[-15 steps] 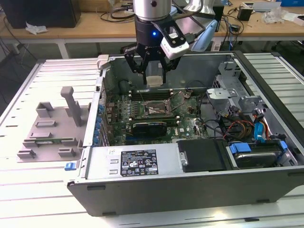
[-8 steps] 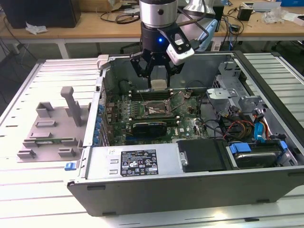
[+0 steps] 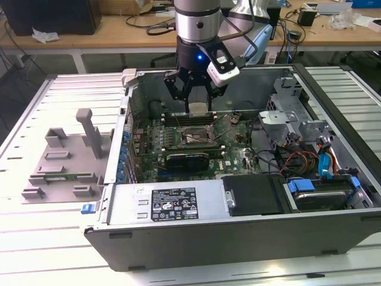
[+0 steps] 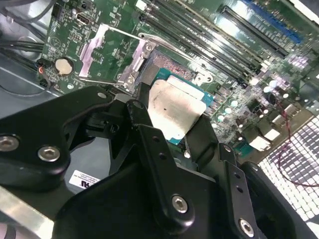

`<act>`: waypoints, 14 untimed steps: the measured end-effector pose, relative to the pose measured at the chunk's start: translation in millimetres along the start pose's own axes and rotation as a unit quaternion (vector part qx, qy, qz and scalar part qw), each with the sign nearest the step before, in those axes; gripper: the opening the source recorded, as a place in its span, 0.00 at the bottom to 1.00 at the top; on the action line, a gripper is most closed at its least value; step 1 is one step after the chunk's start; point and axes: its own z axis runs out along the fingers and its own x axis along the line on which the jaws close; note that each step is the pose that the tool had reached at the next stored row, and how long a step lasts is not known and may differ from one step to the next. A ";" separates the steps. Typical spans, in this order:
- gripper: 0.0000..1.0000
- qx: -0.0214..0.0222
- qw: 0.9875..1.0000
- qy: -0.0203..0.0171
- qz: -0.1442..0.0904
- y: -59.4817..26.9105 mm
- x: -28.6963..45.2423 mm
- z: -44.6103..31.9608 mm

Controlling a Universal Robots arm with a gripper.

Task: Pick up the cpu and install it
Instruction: 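Pick up the cpu and move it towards the insertion slot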

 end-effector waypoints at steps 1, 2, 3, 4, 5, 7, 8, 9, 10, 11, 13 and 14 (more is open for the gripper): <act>0.54 0.000 1.000 0.000 0.000 1.1 0.0 0.8; 0.54 0.000 1.000 0.000 0.000 2.3 0.0 1.7; 0.54 0.000 1.000 0.000 0.000 3.3 0.0 2.4; 0.54 0.000 1.000 0.000 0.000 4.2 0.0 3.2; 0.54 0.000 1.000 0.000 0.000 5.2 0.0 4.0; 0.54 0.000 1.000 0.000 0.000 6.9 0.0 5.0; 0.54 0.000 1.000 0.000 0.000 8.6 0.0 6.0; 0.54 0.000 1.000 0.000 0.000 9.5 0.0 6.8; 0.54 0.000 1.000 0.000 0.000 10.7 0.0 8.0; 0.54 0.000 1.000 0.000 0.000 12.0 0.0 9.5; 0.54 0.000 1.000 0.000 0.000 13.7 0.1 11.2; 0.54 0.000 1.000 0.000 0.000 13.9 0.1 11.5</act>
